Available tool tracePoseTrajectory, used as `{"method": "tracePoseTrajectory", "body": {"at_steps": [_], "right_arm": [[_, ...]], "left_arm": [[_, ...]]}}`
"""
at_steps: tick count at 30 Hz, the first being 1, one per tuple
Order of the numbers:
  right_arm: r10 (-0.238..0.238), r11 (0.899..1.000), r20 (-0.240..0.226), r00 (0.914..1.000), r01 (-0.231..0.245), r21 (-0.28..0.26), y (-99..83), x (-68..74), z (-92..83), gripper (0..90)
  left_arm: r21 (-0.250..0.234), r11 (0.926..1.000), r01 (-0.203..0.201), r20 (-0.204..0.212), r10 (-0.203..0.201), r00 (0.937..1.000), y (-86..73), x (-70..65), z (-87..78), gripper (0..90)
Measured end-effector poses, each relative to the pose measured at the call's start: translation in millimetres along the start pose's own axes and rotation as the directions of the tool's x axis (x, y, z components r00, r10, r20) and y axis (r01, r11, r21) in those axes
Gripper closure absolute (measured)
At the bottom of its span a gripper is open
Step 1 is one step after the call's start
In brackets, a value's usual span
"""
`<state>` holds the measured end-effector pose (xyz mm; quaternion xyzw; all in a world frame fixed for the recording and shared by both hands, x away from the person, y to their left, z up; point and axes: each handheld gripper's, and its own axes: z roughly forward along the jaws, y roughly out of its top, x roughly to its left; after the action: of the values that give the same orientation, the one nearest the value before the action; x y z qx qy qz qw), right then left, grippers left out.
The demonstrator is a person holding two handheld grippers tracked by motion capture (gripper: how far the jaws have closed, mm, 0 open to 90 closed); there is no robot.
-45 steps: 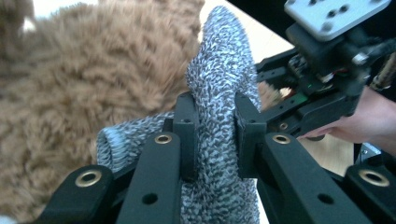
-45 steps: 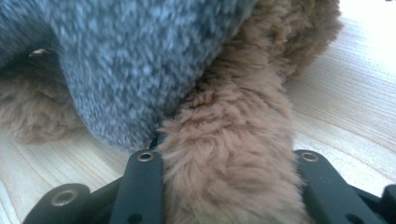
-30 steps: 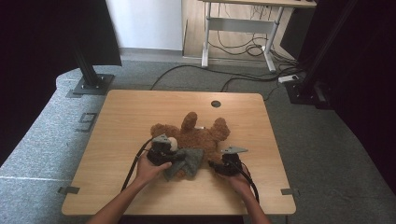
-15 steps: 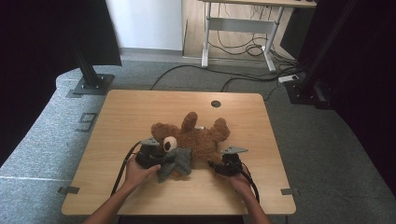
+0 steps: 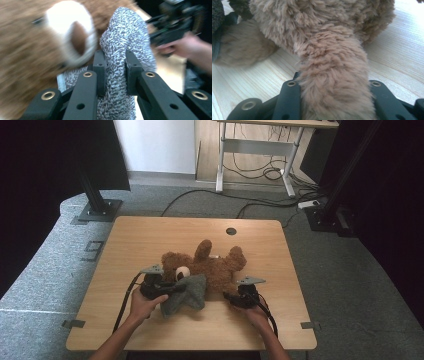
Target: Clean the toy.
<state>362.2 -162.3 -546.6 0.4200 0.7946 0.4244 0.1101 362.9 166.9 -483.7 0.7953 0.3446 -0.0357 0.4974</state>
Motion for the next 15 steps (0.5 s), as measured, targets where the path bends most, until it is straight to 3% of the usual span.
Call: {"method": "tracePoseTrajectory", "body": {"at_steps": [4,6,9,11,15], "right_arm": [[0.002,1.000,-0.001,1.0000,-0.002,-0.001,-0.5,0.2,-0.1,63.7],[0.002,1.000,-0.001,1.0000,-0.002,-0.002,-0.7,0.3,-0.2,63.7],[0.001,1.000,-0.002,1.0000,-0.001,-0.002,-1.2,0.2,-0.5,63.6],[0.003,1.000,-0.004,1.0000,-0.003,-0.001,-1.6,-0.1,-0.9,63.7],[0.003,1.000,-0.006,1.0000,-0.003,-0.002,-2.1,-0.3,-1.2,63.7]], "left_arm": [[0.033,0.9984,-0.047,0.018,0.046,0.9988,13.1,-20.1,32.6,74.7],[0.059,0.9951,-0.080,0.007,0.080,0.9968,18.5,-29.3,50.8,74.8],[0.090,0.9910,-0.099,0.000,0.099,0.9951,24.6,-39.0,74.3,74.7],[0.101,0.9902,-0.097,-0.033,0.101,0.9943,26.9,-40.3,84.5,74.6],[0.086,0.9945,-0.059,-0.057,0.064,0.9963,27.5,-31.5,89.3,75.0]]}}
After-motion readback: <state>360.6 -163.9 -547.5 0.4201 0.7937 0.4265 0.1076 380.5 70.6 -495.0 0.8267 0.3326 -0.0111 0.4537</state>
